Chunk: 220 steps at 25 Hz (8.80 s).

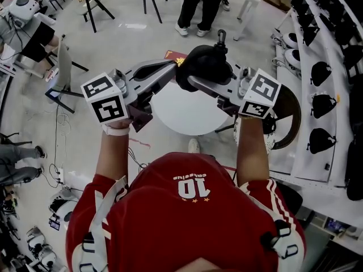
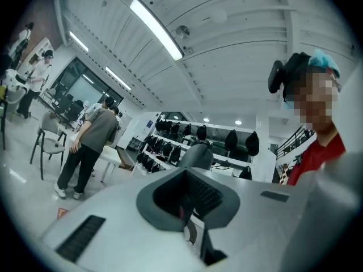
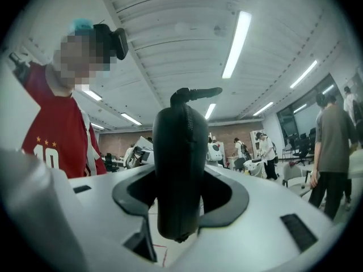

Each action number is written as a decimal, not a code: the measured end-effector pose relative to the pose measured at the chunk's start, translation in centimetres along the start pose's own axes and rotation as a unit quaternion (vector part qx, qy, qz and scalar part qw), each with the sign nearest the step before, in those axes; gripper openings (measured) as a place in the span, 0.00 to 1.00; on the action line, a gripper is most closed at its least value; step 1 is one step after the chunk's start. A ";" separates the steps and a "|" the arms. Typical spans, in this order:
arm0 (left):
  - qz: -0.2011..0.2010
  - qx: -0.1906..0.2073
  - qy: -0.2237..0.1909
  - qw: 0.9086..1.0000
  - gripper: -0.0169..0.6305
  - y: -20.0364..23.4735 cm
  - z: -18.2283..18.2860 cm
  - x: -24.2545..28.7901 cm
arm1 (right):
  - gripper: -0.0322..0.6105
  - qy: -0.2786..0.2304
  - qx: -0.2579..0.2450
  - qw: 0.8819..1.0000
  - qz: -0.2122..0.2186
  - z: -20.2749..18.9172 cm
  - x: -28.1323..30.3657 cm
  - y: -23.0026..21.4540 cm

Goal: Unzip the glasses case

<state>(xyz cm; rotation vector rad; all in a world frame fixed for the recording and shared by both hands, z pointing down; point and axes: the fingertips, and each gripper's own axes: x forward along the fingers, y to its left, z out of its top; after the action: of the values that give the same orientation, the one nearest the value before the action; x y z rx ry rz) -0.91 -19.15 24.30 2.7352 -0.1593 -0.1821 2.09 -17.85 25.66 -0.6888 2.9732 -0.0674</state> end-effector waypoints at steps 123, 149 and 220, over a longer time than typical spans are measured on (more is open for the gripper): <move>-0.064 -0.039 0.030 0.997 0.04 -2.8 -0.3 8.3 | 0.43 0.152 -0.279 0.925 -0.210 -5.7 -7.1 -5.6; 0.084 0.102 0.163 0.978 0.04 0.9 -7.3 12.7 | 0.36 0.387 -0.240 0.856 -0.244 -13.6 -9.1 -10.4; 0.248 -0.019 0.044 0.968 0.18 11.2 -15.0 -0.5 | 0.42 0.489 -0.315 0.792 -0.185 -44.0 -8.5 -15.9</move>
<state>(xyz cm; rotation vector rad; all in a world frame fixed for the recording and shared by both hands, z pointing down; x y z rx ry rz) -0.07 -23.68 42.48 2.5631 -0.7907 0.0764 12.38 -27.42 71.10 -1.7839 3.7366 0.8392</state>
